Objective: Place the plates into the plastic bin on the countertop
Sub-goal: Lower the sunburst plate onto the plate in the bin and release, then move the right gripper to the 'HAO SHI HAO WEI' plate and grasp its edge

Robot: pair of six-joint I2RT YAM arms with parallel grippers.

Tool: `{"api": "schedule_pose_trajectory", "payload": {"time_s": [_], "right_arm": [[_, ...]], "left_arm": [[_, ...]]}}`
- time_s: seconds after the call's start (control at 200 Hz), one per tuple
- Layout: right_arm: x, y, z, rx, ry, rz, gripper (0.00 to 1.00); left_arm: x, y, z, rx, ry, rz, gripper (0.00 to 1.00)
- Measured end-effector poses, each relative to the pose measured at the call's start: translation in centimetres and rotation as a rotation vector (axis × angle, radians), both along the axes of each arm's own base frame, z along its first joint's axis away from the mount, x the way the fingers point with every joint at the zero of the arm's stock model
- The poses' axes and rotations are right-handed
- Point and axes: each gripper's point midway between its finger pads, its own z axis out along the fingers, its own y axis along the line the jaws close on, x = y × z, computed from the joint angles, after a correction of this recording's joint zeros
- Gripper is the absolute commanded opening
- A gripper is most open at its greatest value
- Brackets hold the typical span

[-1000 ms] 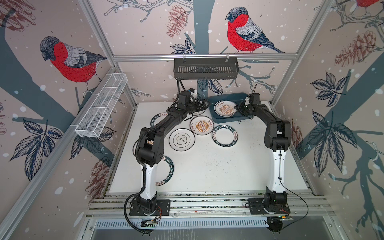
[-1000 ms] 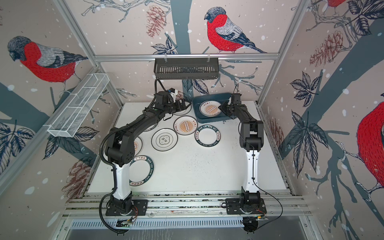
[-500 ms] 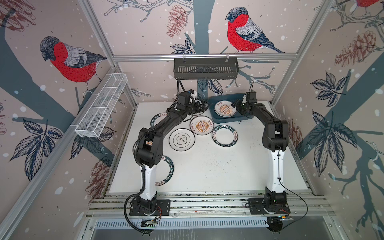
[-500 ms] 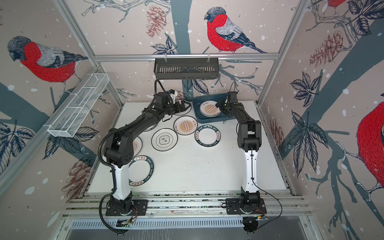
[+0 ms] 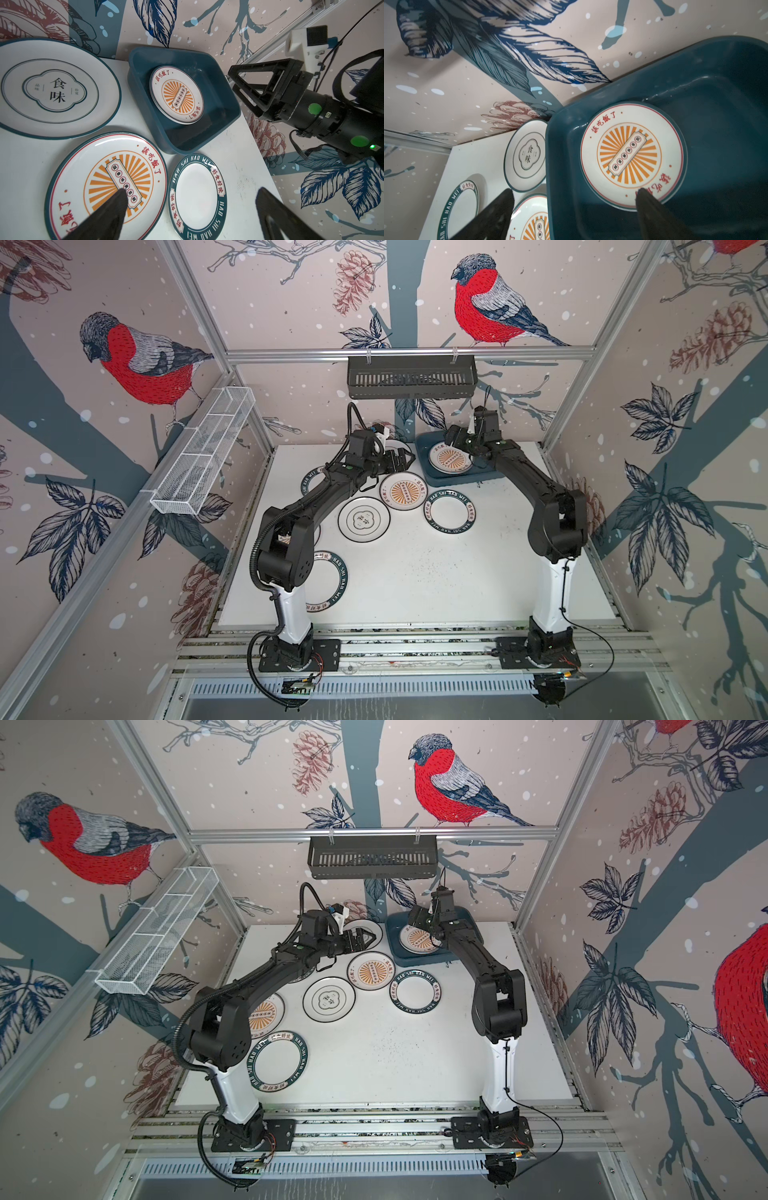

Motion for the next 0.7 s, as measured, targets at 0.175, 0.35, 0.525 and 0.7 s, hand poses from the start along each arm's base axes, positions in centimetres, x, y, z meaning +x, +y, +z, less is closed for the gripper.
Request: {"api": "schedule_pose_trajectory", "payload": {"time_s": [0.175,0.35,0.525,0.7], "right_arm": [[-3.8,0.1,-0.4,-0.045,0.014,-0.033,1.0],[-8.4,-0.4,-1.3,-0.024,0.038,-0.068,1.0],[-13.1,-2.4,-3.3,0.018,0.085,-0.142,1.0],[-17.2,-3.9,-7.0,0.062,0.183,-0.198,1.0]], "left_arm": [[-1.3,0.1,-0.1,0.013,-0.007,-0.034,0.96],[-2.7,-0.1,-1.3,0.01,0.032,-0.086,0.96],[-3.7,-0.6,-2.1,0.0,0.054,-0.142,0.96],[-4.5,-0.7,-2.5,0.0,0.061,-0.171,0.96]]}}
